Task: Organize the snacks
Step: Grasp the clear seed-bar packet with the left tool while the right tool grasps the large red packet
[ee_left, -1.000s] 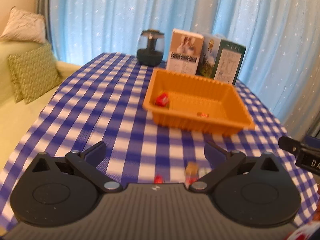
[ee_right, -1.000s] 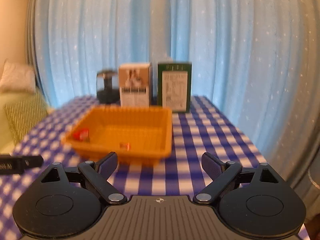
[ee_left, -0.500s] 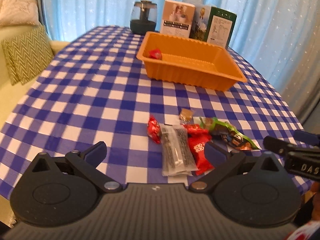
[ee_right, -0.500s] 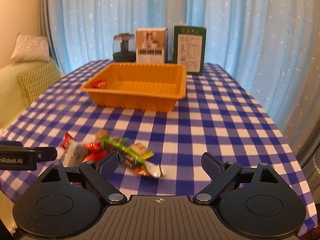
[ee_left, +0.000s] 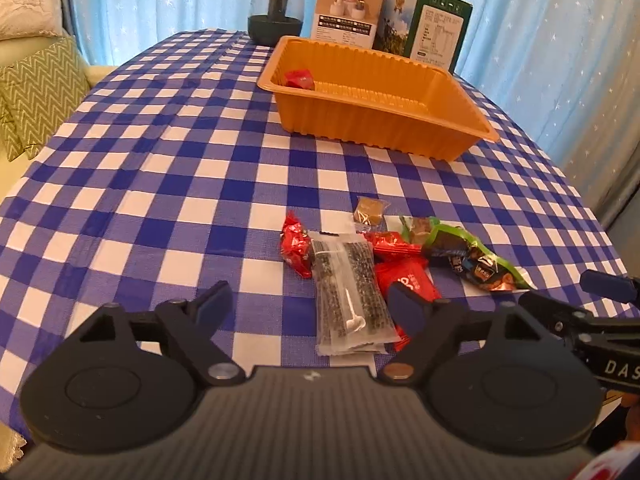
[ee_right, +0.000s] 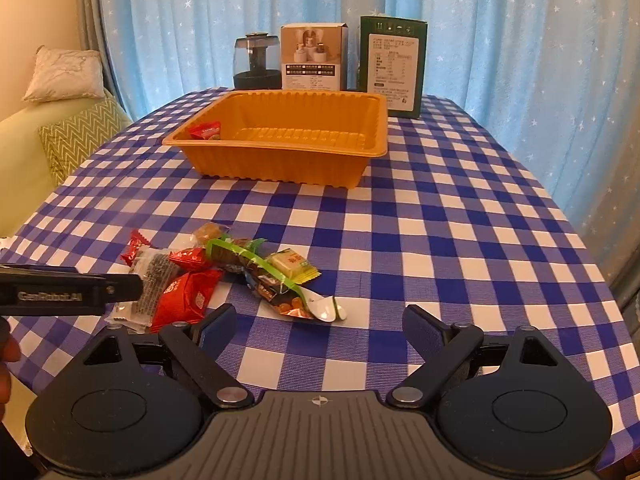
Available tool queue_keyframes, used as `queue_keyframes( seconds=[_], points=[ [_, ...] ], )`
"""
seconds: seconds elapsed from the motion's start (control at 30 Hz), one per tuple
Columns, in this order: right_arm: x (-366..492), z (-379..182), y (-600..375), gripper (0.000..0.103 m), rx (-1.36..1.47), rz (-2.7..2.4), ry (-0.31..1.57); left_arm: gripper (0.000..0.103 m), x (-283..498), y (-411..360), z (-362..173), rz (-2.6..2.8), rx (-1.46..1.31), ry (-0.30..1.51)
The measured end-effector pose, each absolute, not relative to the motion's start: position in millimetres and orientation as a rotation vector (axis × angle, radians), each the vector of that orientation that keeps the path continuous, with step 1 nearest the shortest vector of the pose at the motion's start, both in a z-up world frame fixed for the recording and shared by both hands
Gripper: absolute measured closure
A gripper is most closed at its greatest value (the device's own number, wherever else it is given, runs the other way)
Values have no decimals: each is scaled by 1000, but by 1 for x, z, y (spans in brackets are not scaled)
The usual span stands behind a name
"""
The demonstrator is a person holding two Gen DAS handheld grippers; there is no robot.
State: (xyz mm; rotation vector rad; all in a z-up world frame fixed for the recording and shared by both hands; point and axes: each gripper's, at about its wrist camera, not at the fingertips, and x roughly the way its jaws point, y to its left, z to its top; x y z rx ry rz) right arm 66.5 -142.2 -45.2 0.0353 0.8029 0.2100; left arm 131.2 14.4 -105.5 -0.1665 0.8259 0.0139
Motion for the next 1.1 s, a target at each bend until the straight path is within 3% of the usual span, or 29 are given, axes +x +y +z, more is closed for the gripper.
queue_keyframes(
  seconds=[0.1, 0.37, 0.5, 0.63, 1.1],
  points=[
    [68, -47, -141, 13, 36, 214, 809, 35, 137, 12, -110, -1, -154, 832],
    [71, -50, -135, 13, 47, 230, 820, 52, 150, 0, -114, -73, -103, 847],
    [71, -51, -133, 13, 47, 239, 824, 68, 151, -4, -117, -87, -71, 860],
    [71, -50, -129, 16, 54, 258, 825, 69, 144, 1, -114, -87, -43, 871],
    [83, -60, -85, 44, 62, 384, 836, 69, 122, 40, -112, -61, -89, 881]
  ],
)
